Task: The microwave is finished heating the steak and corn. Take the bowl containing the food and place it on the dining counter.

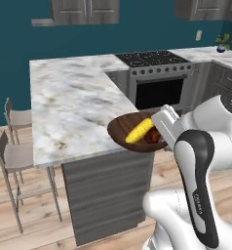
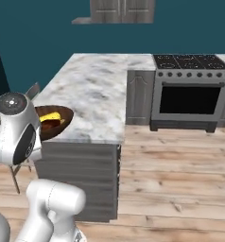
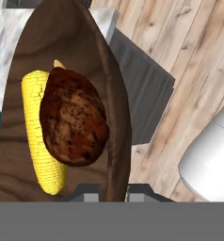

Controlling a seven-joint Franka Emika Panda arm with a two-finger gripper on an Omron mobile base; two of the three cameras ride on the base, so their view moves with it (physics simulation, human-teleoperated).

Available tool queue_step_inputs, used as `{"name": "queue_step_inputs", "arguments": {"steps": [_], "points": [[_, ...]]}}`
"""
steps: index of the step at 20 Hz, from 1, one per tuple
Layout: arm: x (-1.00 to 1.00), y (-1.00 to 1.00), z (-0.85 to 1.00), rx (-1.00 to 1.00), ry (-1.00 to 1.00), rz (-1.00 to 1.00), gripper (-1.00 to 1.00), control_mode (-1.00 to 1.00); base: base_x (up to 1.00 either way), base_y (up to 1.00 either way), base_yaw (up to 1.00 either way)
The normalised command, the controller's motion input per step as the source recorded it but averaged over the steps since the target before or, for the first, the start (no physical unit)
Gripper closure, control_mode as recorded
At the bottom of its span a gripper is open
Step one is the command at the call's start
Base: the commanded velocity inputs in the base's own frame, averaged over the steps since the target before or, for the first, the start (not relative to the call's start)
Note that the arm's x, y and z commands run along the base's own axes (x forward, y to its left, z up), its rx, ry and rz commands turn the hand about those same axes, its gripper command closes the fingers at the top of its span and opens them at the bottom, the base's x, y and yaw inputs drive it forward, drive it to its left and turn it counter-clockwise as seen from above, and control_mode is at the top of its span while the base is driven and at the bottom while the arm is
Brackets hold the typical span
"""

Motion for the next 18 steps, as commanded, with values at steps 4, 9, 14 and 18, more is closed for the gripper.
{"name": "queue_step_inputs", "arguments": {"steps": [4, 9, 14, 18], "points": [[0.0, 0.0, 0.0, 0.0, 0.0, 0.0, 1.0, 1.0, 0.67, 0.08, 0.01], [0.58, 0.04, -0.03, 0.0, -0.01, 0.0, 1.0, -1.0, 0.29, 0.0, 0.0], [1.0, 0.01, -0.32, 0.0, 0.0, 0.0, 1.0, -1.0, 0.0, 0.0, 0.0], [1.0, 0.12, -0.53, -0.01, 0.0, 0.0, 1.0, -1.0, 0.0, 0.0, 0.0]]}}
